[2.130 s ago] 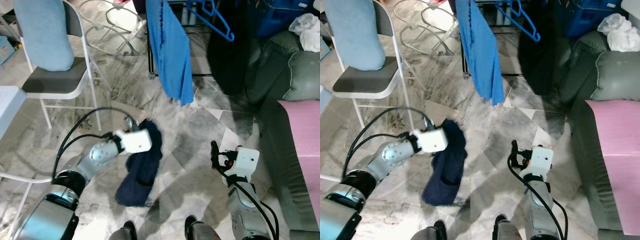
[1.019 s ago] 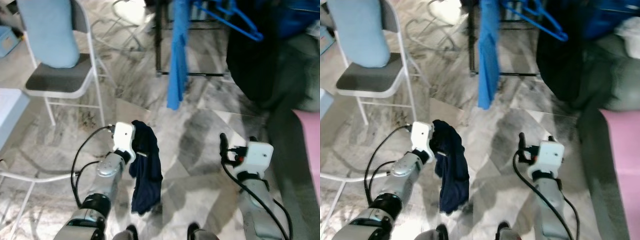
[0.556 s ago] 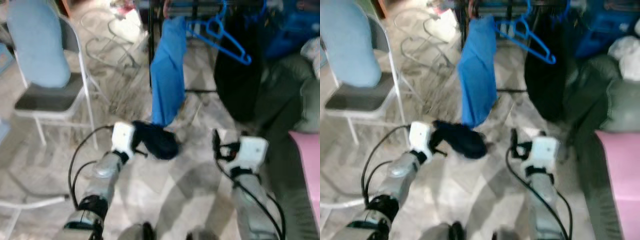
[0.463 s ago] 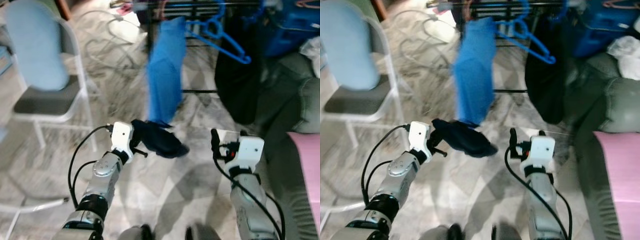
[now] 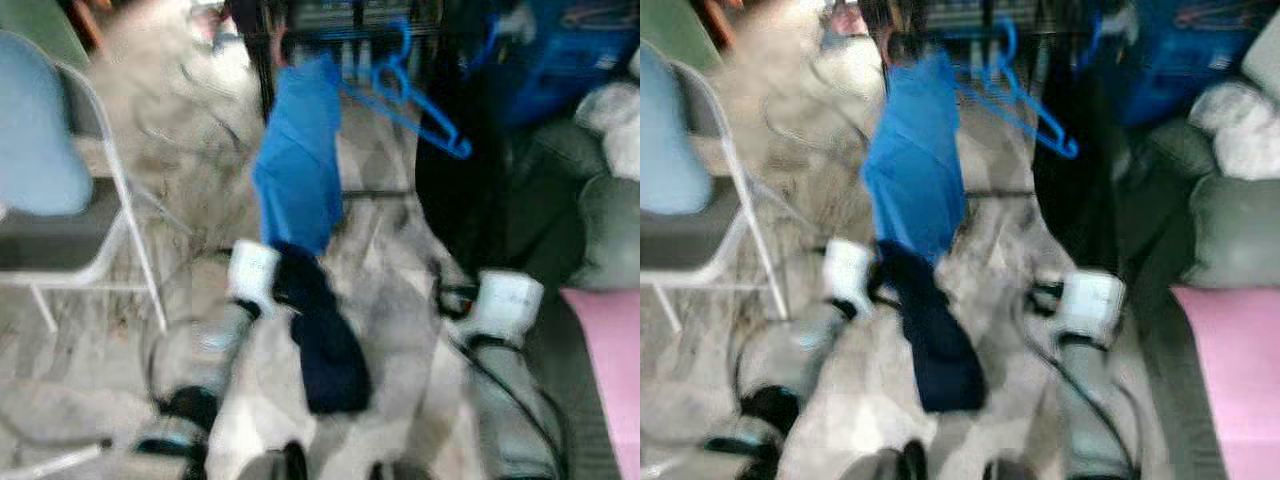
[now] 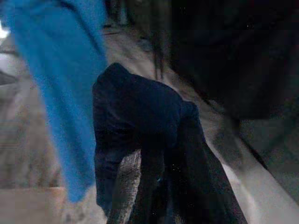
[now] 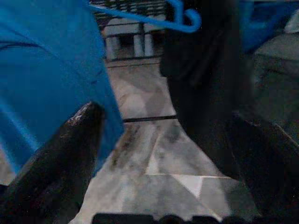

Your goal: Hang hanger

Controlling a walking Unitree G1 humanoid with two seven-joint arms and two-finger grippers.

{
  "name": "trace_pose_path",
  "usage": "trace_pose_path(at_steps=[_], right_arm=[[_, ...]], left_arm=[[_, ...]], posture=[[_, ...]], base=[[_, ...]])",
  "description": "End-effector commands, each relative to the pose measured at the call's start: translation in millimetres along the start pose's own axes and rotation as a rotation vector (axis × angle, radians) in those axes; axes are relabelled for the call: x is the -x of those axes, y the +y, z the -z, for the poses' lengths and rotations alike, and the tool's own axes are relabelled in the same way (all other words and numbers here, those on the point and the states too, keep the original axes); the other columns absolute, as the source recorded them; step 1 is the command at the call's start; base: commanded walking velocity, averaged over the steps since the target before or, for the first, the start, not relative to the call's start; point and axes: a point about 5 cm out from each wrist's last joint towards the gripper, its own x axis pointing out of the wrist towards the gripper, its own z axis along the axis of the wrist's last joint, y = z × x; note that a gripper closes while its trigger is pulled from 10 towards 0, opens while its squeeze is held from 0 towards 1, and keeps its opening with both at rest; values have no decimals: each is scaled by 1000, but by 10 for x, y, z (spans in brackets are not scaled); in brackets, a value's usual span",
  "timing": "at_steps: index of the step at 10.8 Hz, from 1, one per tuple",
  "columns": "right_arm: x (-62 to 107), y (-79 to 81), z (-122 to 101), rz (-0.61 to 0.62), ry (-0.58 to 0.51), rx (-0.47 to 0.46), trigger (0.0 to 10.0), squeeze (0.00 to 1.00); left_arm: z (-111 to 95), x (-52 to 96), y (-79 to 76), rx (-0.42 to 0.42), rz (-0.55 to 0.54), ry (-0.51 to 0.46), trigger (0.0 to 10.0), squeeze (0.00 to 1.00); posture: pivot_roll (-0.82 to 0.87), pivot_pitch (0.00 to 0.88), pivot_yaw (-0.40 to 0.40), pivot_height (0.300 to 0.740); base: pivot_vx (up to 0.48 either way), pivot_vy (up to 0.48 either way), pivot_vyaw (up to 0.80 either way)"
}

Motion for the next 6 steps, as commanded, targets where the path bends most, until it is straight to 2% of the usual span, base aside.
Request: trace_pose_path(at_steps=[1,6], right_arm=[[28,-62,27,17,10,13,10000,0],[9,-29,-33,-15,-20,50,10000,0]], left_arm=[[-16,-21,-45,9,20,-10,10000,0],[-24,-33,-75,11,32,-11,10000,0]], posture=[[-84,211,90,740],[-84,212,91,740]], base=[[405,259,0],[399,265,0]])
